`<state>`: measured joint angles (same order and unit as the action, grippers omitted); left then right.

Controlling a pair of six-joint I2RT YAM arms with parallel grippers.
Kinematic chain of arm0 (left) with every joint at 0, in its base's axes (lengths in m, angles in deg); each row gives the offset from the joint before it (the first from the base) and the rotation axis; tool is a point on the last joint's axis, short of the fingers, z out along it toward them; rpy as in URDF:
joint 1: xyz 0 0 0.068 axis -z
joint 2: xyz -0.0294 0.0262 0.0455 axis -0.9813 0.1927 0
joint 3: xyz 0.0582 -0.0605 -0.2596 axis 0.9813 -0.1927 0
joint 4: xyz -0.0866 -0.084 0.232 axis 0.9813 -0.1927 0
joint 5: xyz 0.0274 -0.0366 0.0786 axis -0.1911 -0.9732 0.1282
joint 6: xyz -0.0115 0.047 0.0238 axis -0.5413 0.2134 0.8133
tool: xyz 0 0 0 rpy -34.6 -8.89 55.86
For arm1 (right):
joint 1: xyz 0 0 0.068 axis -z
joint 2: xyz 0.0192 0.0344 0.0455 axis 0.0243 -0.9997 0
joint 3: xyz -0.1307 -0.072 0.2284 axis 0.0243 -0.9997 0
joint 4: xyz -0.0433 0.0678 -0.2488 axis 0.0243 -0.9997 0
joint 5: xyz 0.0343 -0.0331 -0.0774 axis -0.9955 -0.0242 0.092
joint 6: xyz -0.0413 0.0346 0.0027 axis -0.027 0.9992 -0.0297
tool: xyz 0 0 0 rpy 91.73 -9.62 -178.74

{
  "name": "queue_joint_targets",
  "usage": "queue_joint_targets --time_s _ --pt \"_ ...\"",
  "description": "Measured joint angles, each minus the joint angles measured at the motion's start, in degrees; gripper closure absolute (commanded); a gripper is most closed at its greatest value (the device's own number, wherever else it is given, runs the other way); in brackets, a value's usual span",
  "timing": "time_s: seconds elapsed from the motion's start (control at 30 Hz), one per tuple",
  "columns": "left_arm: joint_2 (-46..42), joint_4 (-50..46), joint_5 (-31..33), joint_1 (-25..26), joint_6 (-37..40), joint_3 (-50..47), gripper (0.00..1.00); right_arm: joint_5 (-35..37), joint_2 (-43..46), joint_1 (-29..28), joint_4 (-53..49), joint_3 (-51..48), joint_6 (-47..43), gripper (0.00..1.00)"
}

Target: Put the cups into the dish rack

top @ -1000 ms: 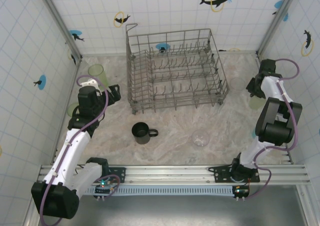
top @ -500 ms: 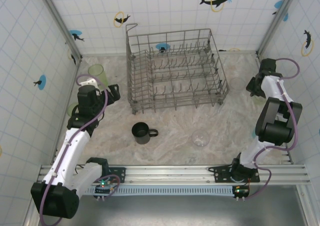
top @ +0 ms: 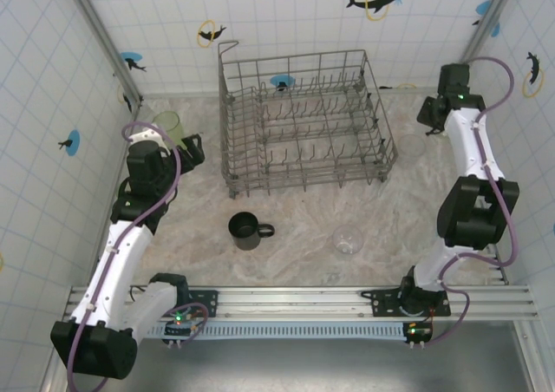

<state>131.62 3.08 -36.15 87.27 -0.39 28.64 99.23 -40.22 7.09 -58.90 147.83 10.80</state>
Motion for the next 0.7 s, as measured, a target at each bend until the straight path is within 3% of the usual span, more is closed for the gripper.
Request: queue_joint_targets --time_s 0.37,0.7 --pt "8.07 0.42 -2.05 0.0 -2.03 10.27 0.02 4.63 -3.63 -12.0 -4.76 18.36 -3.87 1.0" --pt "15.3 0.57 -11.47 0.0 -4.74 15.63 0.02 0.15 -6.97 -18.51 -5.22 18.91 -6.4 1.0"
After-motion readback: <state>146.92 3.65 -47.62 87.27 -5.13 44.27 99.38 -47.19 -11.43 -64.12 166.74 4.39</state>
